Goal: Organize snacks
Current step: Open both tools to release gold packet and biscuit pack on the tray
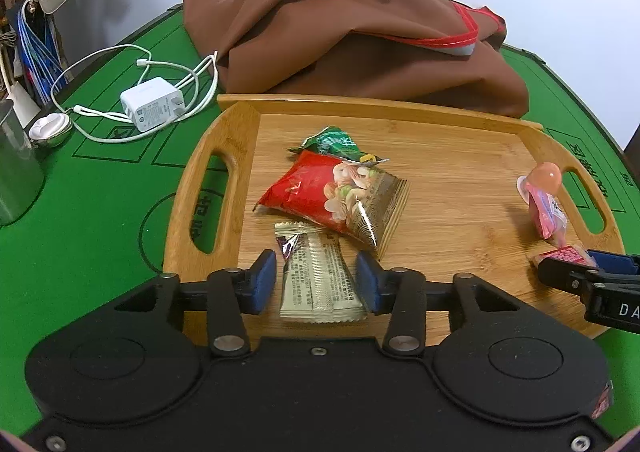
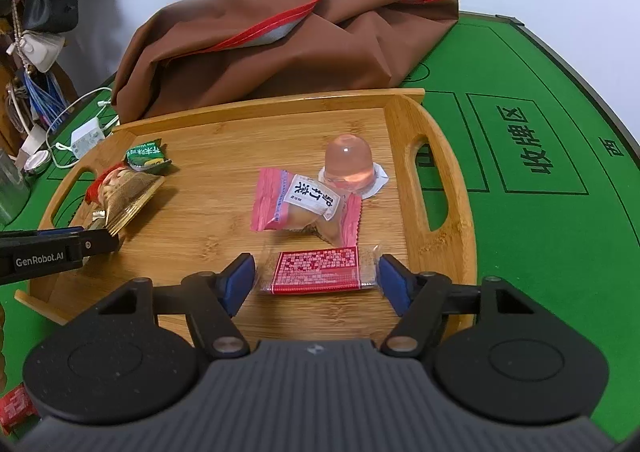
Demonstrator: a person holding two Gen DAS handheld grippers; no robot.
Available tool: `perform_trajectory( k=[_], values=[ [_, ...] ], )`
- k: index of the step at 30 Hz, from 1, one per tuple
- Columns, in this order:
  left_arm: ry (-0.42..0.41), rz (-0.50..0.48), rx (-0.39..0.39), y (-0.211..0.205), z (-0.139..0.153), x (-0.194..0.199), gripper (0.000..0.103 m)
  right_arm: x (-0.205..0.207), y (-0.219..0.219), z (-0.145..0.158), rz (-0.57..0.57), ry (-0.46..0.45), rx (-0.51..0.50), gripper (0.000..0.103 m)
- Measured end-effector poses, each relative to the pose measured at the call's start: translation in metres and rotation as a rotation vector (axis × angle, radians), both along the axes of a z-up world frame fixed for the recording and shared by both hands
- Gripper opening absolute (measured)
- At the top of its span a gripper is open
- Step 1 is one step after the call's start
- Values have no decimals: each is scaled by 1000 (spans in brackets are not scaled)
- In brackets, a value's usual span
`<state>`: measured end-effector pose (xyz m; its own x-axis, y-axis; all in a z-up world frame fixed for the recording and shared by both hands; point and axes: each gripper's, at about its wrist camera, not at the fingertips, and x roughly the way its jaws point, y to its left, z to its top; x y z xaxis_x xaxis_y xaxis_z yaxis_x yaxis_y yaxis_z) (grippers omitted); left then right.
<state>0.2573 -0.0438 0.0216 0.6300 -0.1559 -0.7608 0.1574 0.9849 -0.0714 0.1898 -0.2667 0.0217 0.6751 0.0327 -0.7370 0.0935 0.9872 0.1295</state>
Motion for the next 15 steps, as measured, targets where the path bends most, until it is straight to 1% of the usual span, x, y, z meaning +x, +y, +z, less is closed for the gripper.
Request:
perform_trajectory(
  k=[2, 8, 10, 15],
  values=[
    [-6, 2, 0, 1, 1, -2, 49, 0, -1, 0, -1, 0, 5, 80],
    [-43, -6, 16, 5, 6, -14, 64, -2, -2, 0, 20, 2, 15, 86],
    [-57, -10, 26, 6, 8, -19, 72, -4, 0, 0, 31, 1, 9, 88],
    [-90, -22, 28, 10, 14, -32, 81, -10, 4, 2, 47, -14, -21, 93]
  ],
)
